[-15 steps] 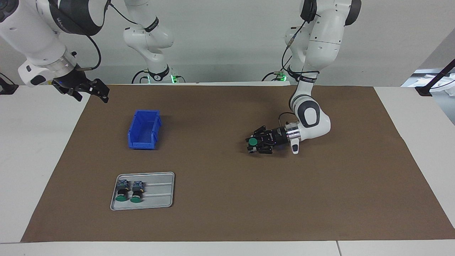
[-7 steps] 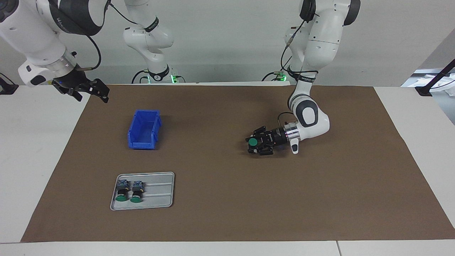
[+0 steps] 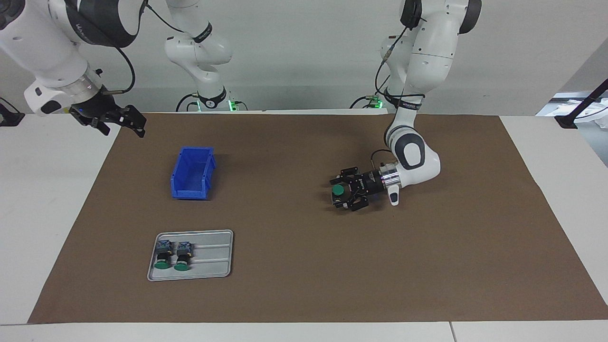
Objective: Place and press button with both arms
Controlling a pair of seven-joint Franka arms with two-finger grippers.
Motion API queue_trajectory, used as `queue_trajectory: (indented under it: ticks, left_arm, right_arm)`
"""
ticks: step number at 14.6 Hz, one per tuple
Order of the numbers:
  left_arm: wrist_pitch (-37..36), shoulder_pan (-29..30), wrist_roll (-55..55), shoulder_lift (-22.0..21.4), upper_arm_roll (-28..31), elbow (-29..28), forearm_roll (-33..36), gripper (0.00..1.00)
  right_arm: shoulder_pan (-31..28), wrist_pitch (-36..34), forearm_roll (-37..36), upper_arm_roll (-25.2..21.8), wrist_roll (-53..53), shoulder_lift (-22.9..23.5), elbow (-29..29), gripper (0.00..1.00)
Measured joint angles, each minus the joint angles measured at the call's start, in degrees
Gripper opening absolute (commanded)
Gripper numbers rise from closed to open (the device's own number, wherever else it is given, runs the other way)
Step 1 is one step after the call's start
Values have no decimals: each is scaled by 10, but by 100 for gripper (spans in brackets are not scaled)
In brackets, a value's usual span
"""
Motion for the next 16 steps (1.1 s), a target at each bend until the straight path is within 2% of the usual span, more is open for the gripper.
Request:
queue_trajectory:
  ticks: [9, 16]
  left_arm:
    - [6, -2, -3, -6, 2, -1, 7, 100]
    - [8, 15, -4, -12, 7, -8, 45, 100]
  right_arm:
    - [0, 0, 0, 0, 0, 0, 0, 99]
    - [0, 0, 0, 0, 0, 0, 0, 99]
